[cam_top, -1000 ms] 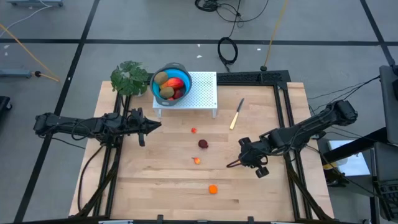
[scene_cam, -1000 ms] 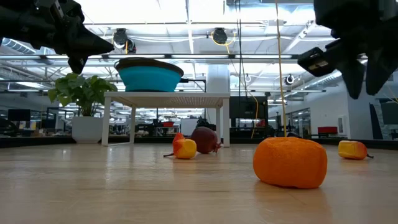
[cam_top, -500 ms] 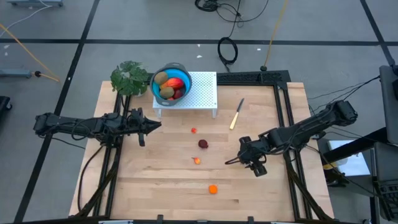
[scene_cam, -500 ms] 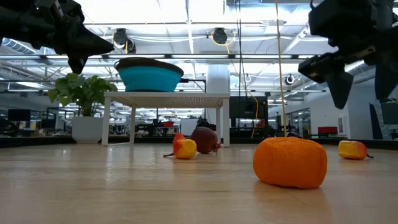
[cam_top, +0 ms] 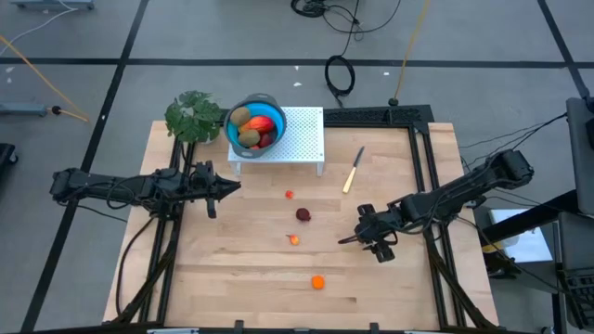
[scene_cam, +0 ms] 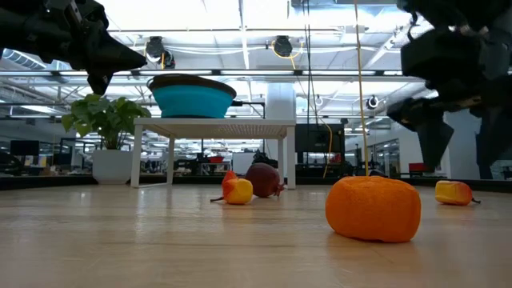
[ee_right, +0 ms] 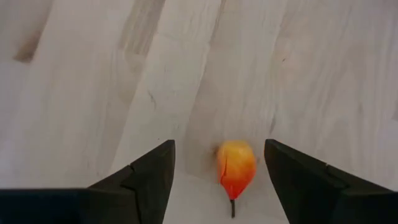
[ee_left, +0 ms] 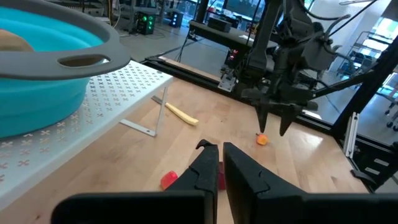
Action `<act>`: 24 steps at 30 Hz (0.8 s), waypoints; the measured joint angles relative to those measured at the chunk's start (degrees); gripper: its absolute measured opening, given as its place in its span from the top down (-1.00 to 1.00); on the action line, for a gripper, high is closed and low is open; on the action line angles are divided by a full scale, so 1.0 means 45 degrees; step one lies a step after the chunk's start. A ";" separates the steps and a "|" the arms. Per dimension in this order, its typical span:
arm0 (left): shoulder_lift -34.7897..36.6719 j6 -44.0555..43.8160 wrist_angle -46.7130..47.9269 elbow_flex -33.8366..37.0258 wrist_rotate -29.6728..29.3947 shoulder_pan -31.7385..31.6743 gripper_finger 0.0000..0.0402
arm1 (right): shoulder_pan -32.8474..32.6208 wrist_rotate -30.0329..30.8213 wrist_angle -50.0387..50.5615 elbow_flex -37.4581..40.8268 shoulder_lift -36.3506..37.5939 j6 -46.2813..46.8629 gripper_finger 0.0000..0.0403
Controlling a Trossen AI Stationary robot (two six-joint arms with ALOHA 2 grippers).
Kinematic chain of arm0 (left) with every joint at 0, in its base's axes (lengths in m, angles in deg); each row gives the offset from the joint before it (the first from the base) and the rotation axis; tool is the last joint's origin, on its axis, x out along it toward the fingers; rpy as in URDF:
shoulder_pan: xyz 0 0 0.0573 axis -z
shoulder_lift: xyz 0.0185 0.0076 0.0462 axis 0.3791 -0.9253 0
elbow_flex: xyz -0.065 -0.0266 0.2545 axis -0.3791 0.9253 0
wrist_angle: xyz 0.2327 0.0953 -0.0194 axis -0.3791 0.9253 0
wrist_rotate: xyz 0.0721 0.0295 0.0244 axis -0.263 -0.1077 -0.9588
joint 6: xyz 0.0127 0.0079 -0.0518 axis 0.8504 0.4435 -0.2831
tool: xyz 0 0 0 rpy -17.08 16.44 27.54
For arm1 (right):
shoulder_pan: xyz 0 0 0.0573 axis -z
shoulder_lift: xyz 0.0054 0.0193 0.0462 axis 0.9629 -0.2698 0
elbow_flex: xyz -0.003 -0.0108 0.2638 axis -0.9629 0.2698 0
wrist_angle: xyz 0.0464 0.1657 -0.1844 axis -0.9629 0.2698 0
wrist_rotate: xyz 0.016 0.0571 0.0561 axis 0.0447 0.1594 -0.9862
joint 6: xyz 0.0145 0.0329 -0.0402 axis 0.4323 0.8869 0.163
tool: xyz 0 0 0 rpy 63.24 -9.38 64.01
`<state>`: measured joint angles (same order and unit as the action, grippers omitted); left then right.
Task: Pick & Place Fruit
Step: Put the peas into the strainer bowl on the shelf
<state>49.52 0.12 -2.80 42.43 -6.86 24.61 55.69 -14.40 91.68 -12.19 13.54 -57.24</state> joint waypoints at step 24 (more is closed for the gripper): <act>0.0000 0.0000 -0.0005 -0.0005 -0.0010 0.0001 0.89 | 0.0010 0.0607 -0.1567 0.1514 0.0000 -0.0204 0.29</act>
<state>49.52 0.12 -2.82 42.41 -6.90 24.61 55.73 -11.67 84.63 -5.37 13.54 -58.16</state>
